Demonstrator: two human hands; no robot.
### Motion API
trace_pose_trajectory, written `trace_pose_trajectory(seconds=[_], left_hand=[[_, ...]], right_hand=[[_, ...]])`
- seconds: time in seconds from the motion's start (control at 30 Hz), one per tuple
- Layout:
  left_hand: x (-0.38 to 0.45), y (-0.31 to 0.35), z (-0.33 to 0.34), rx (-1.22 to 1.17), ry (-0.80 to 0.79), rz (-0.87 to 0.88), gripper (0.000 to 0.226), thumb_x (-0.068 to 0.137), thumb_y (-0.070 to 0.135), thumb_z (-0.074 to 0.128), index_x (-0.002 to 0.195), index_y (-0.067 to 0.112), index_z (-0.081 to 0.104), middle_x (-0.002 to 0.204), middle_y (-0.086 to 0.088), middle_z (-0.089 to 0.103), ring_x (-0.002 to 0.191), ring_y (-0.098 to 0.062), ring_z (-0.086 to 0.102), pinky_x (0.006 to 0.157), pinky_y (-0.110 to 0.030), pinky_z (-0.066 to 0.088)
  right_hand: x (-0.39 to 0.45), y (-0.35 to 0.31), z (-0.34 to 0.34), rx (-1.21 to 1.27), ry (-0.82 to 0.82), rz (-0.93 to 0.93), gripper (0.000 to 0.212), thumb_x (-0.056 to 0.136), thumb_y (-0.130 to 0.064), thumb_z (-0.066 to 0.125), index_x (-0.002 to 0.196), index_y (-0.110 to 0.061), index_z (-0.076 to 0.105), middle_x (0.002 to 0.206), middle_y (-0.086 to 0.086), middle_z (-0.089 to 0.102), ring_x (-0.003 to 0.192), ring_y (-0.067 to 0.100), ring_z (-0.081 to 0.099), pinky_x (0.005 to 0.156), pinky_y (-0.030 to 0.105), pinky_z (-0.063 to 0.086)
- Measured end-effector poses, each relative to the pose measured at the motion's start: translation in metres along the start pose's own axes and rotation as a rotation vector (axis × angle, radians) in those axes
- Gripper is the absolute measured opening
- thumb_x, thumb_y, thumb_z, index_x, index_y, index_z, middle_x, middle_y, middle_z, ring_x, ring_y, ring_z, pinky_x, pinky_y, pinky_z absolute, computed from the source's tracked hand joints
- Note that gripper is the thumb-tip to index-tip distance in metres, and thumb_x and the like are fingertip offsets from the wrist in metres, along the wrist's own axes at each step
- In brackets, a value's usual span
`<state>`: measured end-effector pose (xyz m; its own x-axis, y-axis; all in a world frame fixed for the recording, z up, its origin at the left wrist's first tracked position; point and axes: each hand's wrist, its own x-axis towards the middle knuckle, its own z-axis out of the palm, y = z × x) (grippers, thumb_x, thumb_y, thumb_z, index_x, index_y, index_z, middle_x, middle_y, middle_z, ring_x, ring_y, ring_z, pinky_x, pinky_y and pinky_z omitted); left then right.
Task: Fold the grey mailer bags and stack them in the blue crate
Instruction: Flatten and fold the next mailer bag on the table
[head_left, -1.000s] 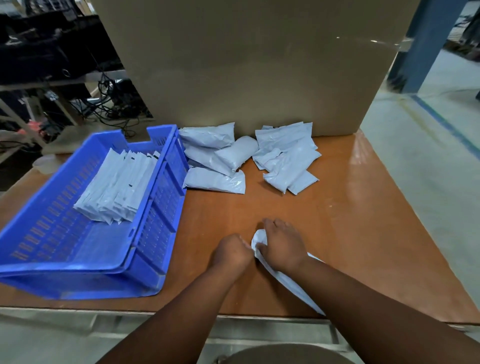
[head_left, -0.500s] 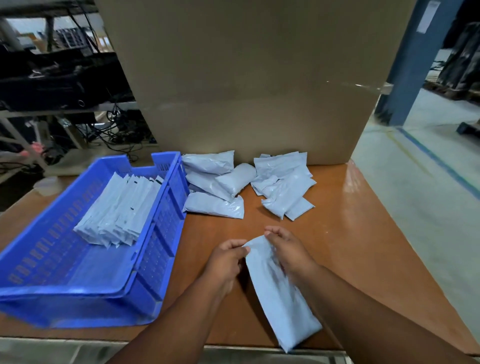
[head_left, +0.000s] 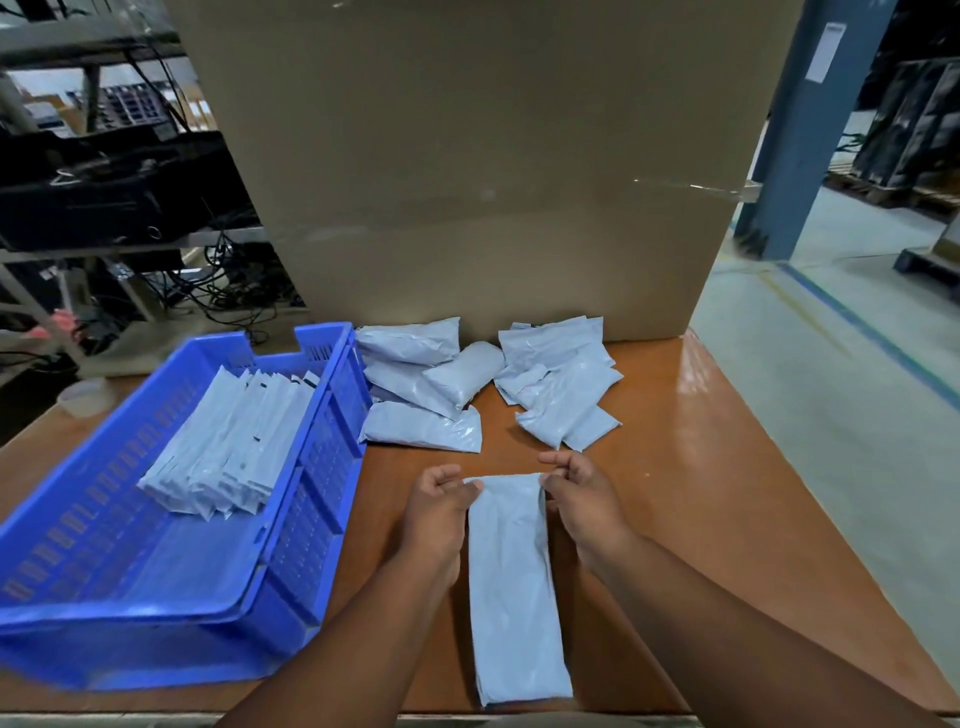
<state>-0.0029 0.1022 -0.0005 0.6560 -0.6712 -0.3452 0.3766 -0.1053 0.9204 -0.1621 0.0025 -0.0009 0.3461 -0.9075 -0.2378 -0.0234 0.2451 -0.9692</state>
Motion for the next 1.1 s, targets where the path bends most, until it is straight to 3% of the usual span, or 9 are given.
trace_pose_trajectory(seconds=[0.07,0.13,0.4,0.47,0.57,0.63,0.8,0.97,1.1], left_hand=[[-0.004,-0.005,0.000,0.041,-0.096,-0.080,0.051,0.079,0.015,0.093,0.122,0.014,0.065,0.113,-0.012,0.078,0.103,-0.030,0.077,0.096,-0.050,0.061],[-0.012,-0.011,0.002,0.115,-0.192,-0.155,0.038,0.086,0.010,0.086,0.121,0.004,0.069,0.108,-0.014,0.080,0.099,-0.034,0.078,0.095,-0.052,0.062],[-0.012,-0.014,0.003,0.142,-0.170,-0.094,0.015,0.097,-0.001,0.070,0.112,0.002,0.071,0.100,-0.016,0.081,0.090,-0.034,0.078,0.091,-0.052,0.063],[-0.011,-0.014,0.005,0.160,-0.190,-0.076,0.017,0.096,-0.003,0.069,0.112,0.003,0.072,0.101,-0.017,0.080,0.090,-0.035,0.077,0.092,-0.053,0.062],[-0.010,-0.014,0.005,0.167,-0.234,-0.063,0.019,0.094,-0.003,0.070,0.111,0.004,0.074,0.103,-0.020,0.079,0.092,-0.037,0.075,0.093,-0.055,0.059],[-0.010,-0.012,0.005,0.165,-0.261,-0.055,0.019,0.093,-0.001,0.071,0.110,0.005,0.075,0.105,-0.020,0.079,0.094,-0.037,0.075,0.094,-0.055,0.058],[-0.006,-0.007,0.006,0.125,-0.190,-0.049,0.008,0.098,0.012,0.072,0.103,0.008,0.076,0.102,-0.016,0.080,0.093,-0.031,0.074,0.094,-0.050,0.059],[-0.004,-0.004,0.006,0.188,-0.108,-0.024,0.008,0.097,0.014,0.072,0.092,0.012,0.078,0.094,-0.014,0.080,0.080,-0.024,0.070,0.078,-0.040,0.058],[-0.001,-0.006,0.004,0.281,-0.097,-0.005,0.011,0.094,0.030,0.072,0.092,0.022,0.079,0.089,-0.010,0.077,0.079,-0.023,0.058,0.074,-0.038,0.049]], right_hand=[[0.002,-0.001,-0.001,0.064,0.035,0.000,0.025,0.098,-0.004,0.064,0.114,-0.020,0.072,0.084,0.009,0.066,0.079,0.019,0.066,0.076,0.036,0.055],[0.004,-0.002,-0.003,0.096,0.062,0.005,0.024,0.098,-0.001,0.062,0.112,-0.018,0.072,0.090,0.011,0.073,0.079,0.019,0.070,0.074,0.034,0.057],[0.019,-0.010,-0.009,-0.044,0.352,-0.063,0.016,0.092,-0.014,0.064,0.095,-0.027,0.072,0.090,0.003,0.074,0.080,0.023,0.069,0.073,0.037,0.054],[0.023,-0.021,0.001,-0.213,0.208,-0.172,0.014,0.091,-0.026,0.070,0.103,-0.030,0.073,0.101,-0.004,0.072,0.092,0.018,0.071,0.081,0.034,0.057],[0.034,-0.035,0.020,-0.511,-0.132,-0.179,0.051,0.078,-0.058,0.074,0.121,-0.031,0.073,0.120,-0.013,0.068,0.108,0.007,0.067,0.096,0.034,0.056],[0.040,-0.045,0.030,-0.730,-0.239,-0.164,0.039,0.079,-0.061,0.074,0.106,-0.033,0.076,0.114,-0.017,0.067,0.108,0.007,0.066,0.097,0.036,0.054],[0.056,-0.054,0.033,-0.744,-0.273,-0.104,0.021,0.089,-0.034,0.078,0.074,-0.021,0.071,0.094,-0.001,0.078,0.100,0.019,0.073,0.092,0.039,0.058],[0.054,-0.057,0.025,-0.610,-0.262,-0.053,0.021,0.094,-0.025,0.075,0.092,-0.005,0.074,0.094,-0.002,0.077,0.090,0.016,0.069,0.076,0.026,0.049],[0.052,-0.058,0.025,-0.572,-0.244,-0.051,0.013,0.099,-0.024,0.068,0.090,-0.020,0.076,0.103,-0.009,0.074,0.102,0.010,0.065,0.079,0.025,0.046]])
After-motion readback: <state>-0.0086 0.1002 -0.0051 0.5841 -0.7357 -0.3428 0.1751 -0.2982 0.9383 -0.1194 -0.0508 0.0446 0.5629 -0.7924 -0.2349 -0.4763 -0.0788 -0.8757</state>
